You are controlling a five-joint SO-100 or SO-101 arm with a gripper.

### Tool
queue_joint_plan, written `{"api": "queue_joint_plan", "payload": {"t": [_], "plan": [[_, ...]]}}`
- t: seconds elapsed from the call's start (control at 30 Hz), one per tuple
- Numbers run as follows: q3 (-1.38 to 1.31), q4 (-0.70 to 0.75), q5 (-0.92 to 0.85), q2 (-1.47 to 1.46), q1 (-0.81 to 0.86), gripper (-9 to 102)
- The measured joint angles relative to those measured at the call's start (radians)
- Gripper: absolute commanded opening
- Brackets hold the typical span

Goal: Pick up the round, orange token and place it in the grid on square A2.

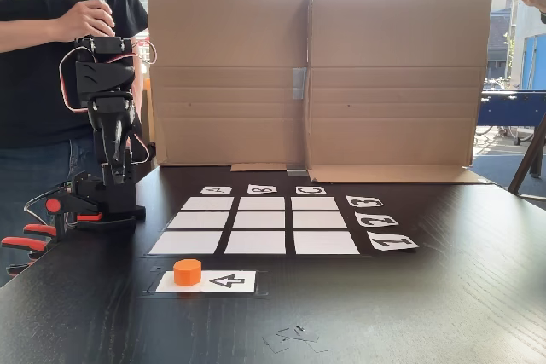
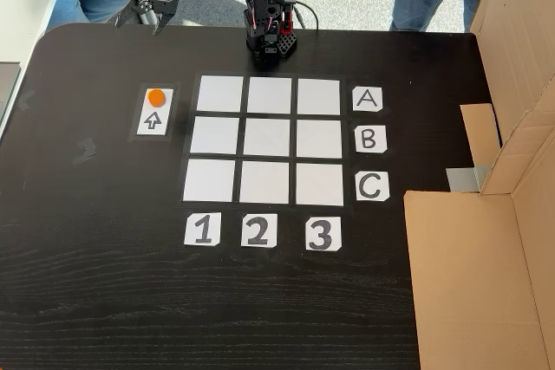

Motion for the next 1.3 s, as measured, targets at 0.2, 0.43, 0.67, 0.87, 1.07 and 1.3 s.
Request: {"api": "queue_joint_plan", "payload": {"t": [0.2,0.43,0.67,0.87,1.07,1.3], "plan": [[-0.003,0.0,0.0,-0.052,-0.049,41],[-0.012,0.0,0.0,-0.13,-0.106,41],[-0.031,0.0,0.0,-0.206,-0.167,41],[-0.049,0.0,0.0,-0.275,-0.186,41],[-0.103,0.0,0.0,-0.351,-0.189,41],[-0.138,0.0,0.0,-0.442,-0.19,42]]}}
